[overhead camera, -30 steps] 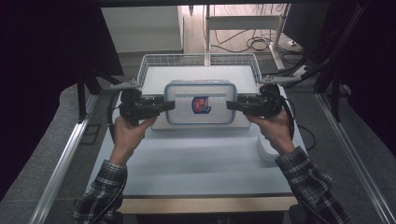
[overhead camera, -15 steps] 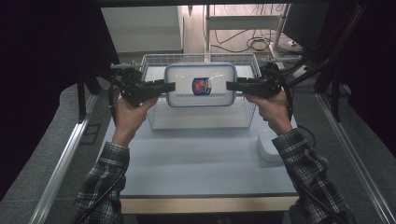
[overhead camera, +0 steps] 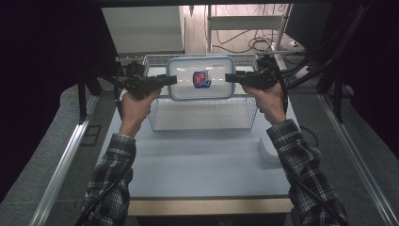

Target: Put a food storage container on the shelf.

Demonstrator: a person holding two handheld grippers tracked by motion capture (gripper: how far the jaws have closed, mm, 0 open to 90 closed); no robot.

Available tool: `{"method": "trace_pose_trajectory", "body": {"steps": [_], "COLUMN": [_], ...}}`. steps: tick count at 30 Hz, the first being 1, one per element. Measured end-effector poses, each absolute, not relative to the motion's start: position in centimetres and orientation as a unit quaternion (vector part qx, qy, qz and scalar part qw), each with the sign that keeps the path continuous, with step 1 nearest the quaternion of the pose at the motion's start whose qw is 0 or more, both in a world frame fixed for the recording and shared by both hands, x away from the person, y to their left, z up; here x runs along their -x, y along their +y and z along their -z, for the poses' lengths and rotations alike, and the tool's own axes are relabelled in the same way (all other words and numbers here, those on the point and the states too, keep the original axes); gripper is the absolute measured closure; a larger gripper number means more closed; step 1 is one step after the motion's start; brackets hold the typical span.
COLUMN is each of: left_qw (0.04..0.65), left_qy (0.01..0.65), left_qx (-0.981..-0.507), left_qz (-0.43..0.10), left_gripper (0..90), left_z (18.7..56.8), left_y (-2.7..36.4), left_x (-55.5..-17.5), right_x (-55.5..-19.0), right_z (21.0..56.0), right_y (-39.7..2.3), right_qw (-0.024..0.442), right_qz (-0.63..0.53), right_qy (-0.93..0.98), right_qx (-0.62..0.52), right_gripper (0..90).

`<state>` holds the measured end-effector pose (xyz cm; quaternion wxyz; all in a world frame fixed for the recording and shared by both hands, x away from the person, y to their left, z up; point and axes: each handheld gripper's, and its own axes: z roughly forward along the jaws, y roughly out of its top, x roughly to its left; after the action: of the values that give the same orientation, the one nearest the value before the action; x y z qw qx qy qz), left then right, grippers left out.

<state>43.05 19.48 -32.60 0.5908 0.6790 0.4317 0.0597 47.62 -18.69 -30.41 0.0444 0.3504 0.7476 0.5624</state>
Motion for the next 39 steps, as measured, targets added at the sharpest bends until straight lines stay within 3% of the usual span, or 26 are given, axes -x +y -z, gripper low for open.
{"method": "trace_pose_trajectory", "body": {"steps": [4,7,11,22,26,28,32,35,39], "left_qw": [0.593,0.575,0.551,0.543,0.531,0.528,0.532,0.525,0.522], "left_qy": [0.430,0.431,0.435,0.439,0.442,0.445,0.449,0.455,0.457], "left_qx": [-0.678,-0.688,-0.703,-0.706,-0.713,-0.713,-0.708,-0.705,-0.701], "left_qz": [-0.067,-0.102,-0.116,-0.122,-0.120,-0.124,-0.118,-0.142,-0.163], "left_gripper": [50.0,44.1,48.8,47.4,42.6,38.4,40.0,40.4,39.1], "left_z": [32.7,32.9,33.5,33.6,33.1,33.0,32.9,32.7,32.5], "left_y": [19.5,19.2,18.5,18.5,17.9,17.8,18.0,17.9,17.9], "left_x": [-43.1,-43.0,-43.3,-43.7,-43.9,-44.1,-44.6,-44.6,-44.6], "right_x": [-47.7,-47.7,-47.8,-48.7,-48.6,-48.5,-48.8,-48.8,-48.8], "right_z": [30.5,30.6,30.9,31.1,31.0,31.1,31.3,31.2,30.9], "right_y": [-18.6,-18.4,-18.0,-17.9,-17.5,-17.2,-16.9,-16.7,-16.9], "right_qw": [0.048,0.058,0.077,0.061,0.105,0.135,0.110,0.115,0.126], "right_qz": [-0.563,-0.557,-0.546,-0.548,-0.521,-0.506,-0.519,-0.518,-0.522], "right_qy": [0.747,0.751,0.755,0.745,0.753,0.756,0.755,0.753,0.747], "right_qx": [-0.350,-0.349,-0.356,-0.376,-0.389,-0.392,-0.387,-0.390,-0.392], "right_gripper": [47.9,46.0,42.1,38.0,35.3,37.8,43.4,44.0,51.1]}}
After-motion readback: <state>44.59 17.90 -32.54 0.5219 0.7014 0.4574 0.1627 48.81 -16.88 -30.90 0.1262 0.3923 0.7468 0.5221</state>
